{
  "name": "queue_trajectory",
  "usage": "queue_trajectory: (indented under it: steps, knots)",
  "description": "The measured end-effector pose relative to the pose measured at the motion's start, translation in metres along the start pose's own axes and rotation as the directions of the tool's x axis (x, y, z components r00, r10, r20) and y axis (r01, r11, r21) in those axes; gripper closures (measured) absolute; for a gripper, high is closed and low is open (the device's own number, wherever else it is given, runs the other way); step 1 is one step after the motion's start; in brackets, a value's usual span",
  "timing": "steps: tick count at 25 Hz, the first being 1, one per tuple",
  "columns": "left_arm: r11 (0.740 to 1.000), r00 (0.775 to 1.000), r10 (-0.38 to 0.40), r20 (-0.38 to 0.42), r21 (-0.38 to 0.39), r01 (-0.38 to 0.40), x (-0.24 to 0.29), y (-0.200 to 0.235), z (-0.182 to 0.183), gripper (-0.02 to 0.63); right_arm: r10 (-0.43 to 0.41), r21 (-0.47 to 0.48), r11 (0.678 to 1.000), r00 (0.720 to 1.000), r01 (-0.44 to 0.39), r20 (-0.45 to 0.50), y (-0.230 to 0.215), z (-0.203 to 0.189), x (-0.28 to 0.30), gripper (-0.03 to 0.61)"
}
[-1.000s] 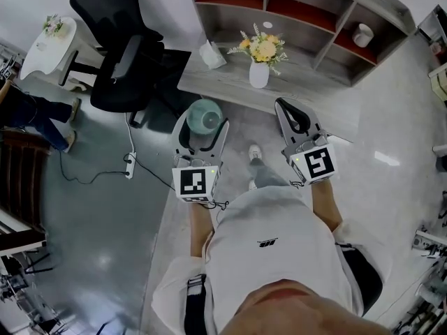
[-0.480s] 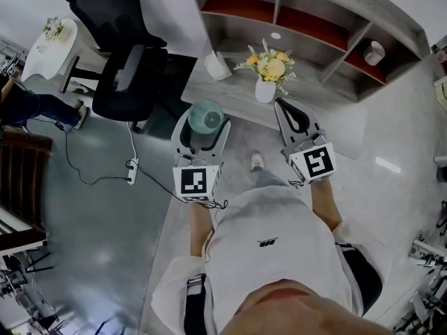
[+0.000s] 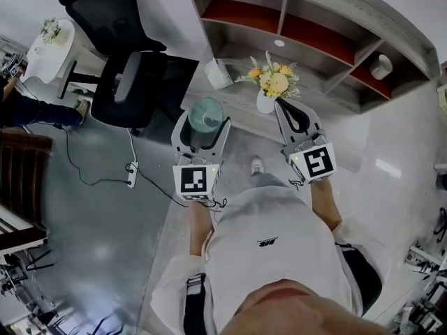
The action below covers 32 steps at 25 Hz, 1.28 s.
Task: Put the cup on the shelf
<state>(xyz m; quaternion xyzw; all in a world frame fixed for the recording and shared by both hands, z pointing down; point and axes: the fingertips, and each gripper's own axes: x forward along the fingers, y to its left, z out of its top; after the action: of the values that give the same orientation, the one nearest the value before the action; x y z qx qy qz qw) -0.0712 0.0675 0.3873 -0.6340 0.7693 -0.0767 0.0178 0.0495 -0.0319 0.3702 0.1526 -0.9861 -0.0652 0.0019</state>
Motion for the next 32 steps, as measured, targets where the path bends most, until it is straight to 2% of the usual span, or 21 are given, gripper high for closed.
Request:
queue_trajectory:
  steps: [8,17,32]
  knots:
    - [0.999,1.0,0.026,-0.012,-0.03,-0.026,0.038,0.012,-0.005,0.245,0.051,0.013,0.999,0.999,-0.051,0.0,-0.022,-0.013,0.035,0.551]
    - [0.997,0.997,0.072,-0.024,-0.027,-0.073,0.067,0.02,-0.005,0.245,0.107,0.019,0.994,0.994,-0.107,0.016,-0.041,-0.016,0.058,0.551]
    - [0.999,0.999,0.048,-0.013,-0.009,-0.048,0.086,0.037,0.0,0.245,0.099,0.02,0.995,0.995,-0.1,0.03,-0.042,-0.012,0.084,0.551]
